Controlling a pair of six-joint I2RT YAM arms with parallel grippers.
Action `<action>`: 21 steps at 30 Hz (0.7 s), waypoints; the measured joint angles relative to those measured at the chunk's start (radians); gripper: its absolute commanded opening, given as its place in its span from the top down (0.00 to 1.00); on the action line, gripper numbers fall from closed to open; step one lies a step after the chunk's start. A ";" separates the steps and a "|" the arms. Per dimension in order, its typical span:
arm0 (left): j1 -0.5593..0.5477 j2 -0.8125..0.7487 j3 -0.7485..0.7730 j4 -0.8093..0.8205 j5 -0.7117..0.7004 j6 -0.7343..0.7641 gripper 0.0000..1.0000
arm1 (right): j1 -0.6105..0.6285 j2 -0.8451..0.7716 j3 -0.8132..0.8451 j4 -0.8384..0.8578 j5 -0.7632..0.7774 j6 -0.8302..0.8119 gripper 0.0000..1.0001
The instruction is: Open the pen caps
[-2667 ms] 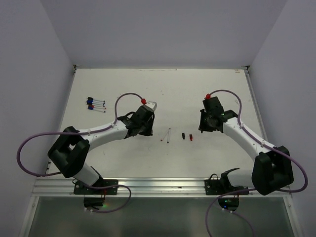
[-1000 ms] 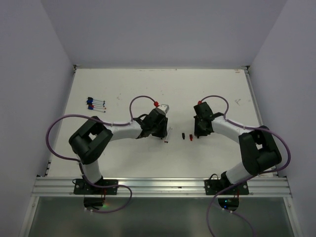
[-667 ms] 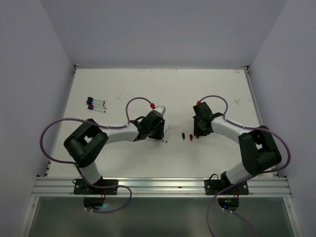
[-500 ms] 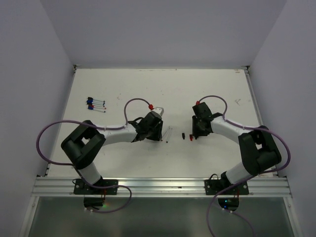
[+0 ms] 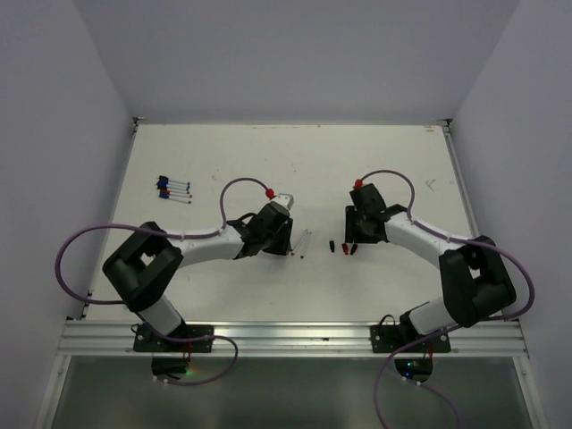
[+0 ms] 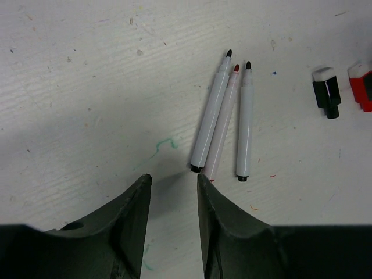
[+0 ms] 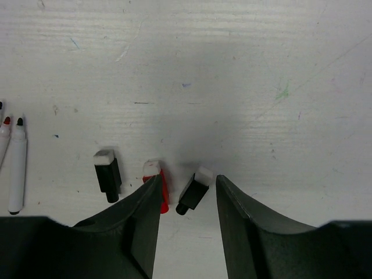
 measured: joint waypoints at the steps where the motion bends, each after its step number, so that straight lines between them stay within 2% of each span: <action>1: 0.000 -0.010 0.000 -0.006 -0.006 0.001 0.58 | 0.000 -0.007 0.000 0.000 0.002 -0.001 0.51; 7: 0.024 -0.091 0.004 -0.061 -0.040 0.010 0.50 | 0.000 -0.044 0.037 -0.033 0.021 -0.010 0.31; 9: 0.048 -0.122 0.015 -0.090 -0.056 0.011 0.49 | 0.001 -0.065 0.057 -0.050 0.036 -0.011 0.02; 11: 0.080 -0.151 0.035 -0.123 -0.082 0.006 0.43 | 0.002 -0.086 0.084 -0.065 0.046 -0.021 0.01; 12: 0.103 -0.167 0.046 -0.142 -0.098 -0.002 0.32 | 0.002 -0.098 0.097 -0.066 0.045 -0.020 0.01; 14: 0.162 -0.202 0.059 -0.176 -0.123 -0.029 0.19 | 0.002 -0.122 0.116 -0.065 0.028 -0.014 0.01; 15: 0.202 -0.216 0.066 -0.197 -0.139 -0.045 0.06 | 0.002 -0.134 0.123 -0.063 0.009 -0.014 0.01; 18: 0.344 -0.230 0.088 -0.262 -0.166 -0.114 0.00 | -0.002 -0.154 0.134 -0.033 -0.087 -0.001 0.02; 21: 0.528 -0.205 0.124 -0.332 -0.160 -0.167 0.00 | -0.002 -0.143 0.159 -0.026 -0.163 0.020 0.11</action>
